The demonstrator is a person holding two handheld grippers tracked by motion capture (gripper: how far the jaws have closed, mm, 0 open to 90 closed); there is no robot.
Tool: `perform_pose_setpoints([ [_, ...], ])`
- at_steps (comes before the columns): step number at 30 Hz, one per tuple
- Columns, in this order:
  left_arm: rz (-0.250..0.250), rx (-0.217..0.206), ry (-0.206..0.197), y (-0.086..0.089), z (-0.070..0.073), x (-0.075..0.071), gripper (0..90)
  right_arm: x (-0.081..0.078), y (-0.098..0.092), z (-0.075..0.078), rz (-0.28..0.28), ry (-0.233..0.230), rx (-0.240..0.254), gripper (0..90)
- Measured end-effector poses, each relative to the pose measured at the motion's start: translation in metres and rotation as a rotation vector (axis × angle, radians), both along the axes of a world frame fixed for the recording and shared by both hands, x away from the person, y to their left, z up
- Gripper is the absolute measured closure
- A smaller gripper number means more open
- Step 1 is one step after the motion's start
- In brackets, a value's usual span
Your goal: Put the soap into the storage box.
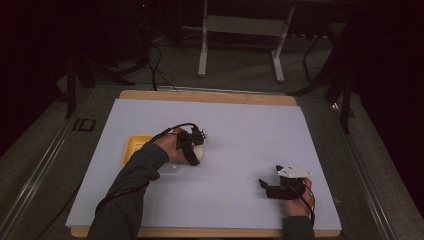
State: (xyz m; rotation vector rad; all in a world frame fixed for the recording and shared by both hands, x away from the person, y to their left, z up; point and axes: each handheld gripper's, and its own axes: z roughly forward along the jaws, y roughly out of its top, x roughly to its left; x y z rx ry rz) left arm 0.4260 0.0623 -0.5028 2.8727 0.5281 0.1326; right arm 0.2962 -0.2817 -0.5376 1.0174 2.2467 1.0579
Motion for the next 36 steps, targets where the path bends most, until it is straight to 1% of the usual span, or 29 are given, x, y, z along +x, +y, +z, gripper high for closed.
perform_pose_setpoints([
  [1,-0.003,0.004,0.001,0.000,0.001,0.000,23.2,0.000,0.000,0.000,0.000,0.000,0.000,15.3],
  [5,0.000,-0.009,0.016,0.001,0.004,0.000,23.2,0.000,0.000,0.000,0.000,0.000,0.000,15.3],
  [7,-0.007,-0.006,0.015,0.001,0.007,-0.001,23.3,0.000,0.000,0.000,0.000,-0.001,0.000,15.3],
  [8,-0.010,-0.010,0.009,0.001,0.008,-0.002,23.3,0.000,0.000,0.000,0.000,-0.001,0.000,15.3],
  [9,-0.010,-0.013,0.013,0.001,0.010,-0.002,23.3,0.000,0.000,0.000,0.000,-0.001,0.000,15.3],
  [14,-0.025,-0.001,0.024,0.000,0.015,-0.003,23.3,0.000,0.000,0.000,0.000,-0.002,0.000,15.3],
  [15,-0.027,0.006,0.021,0.000,0.017,-0.003,23.3,0.000,0.000,0.000,0.000,-0.002,0.000,15.3],
  [18,-0.024,-0.003,0.020,0.002,0.020,-0.004,23.3,0.000,0.000,0.000,0.000,-0.002,0.000,15.3],
  [20,-0.023,-0.001,0.017,0.003,0.021,-0.004,23.3,0.000,0.000,0.000,0.000,-0.002,0.000,15.3],
  [23,-0.023,-0.003,-0.009,0.005,0.026,-0.005,23.3,0.000,0.000,0.000,-0.001,-0.002,0.000,15.3],
  [25,-0.016,-0.007,-0.010,0.007,0.028,-0.004,23.3,0.000,0.000,0.000,-0.001,-0.003,0.000,15.3],
  [27,-0.016,-0.001,-0.012,0.009,0.029,-0.004,23.3,0.000,0.000,0.000,-0.001,-0.003,0.000,15.3],
  [31,-0.010,-0.004,-0.007,0.012,0.032,-0.005,23.3,0.000,0.000,0.000,-0.002,-0.003,0.000,15.3],
  [33,-0.005,-0.002,-0.019,0.013,0.035,-0.005,23.3,-0.001,0.000,0.000,-0.002,-0.004,0.000,15.3],
  [36,-0.005,-0.007,-0.024,0.016,0.039,-0.005,23.3,-0.001,0.000,0.000,-0.002,-0.005,-0.001,15.3],
])
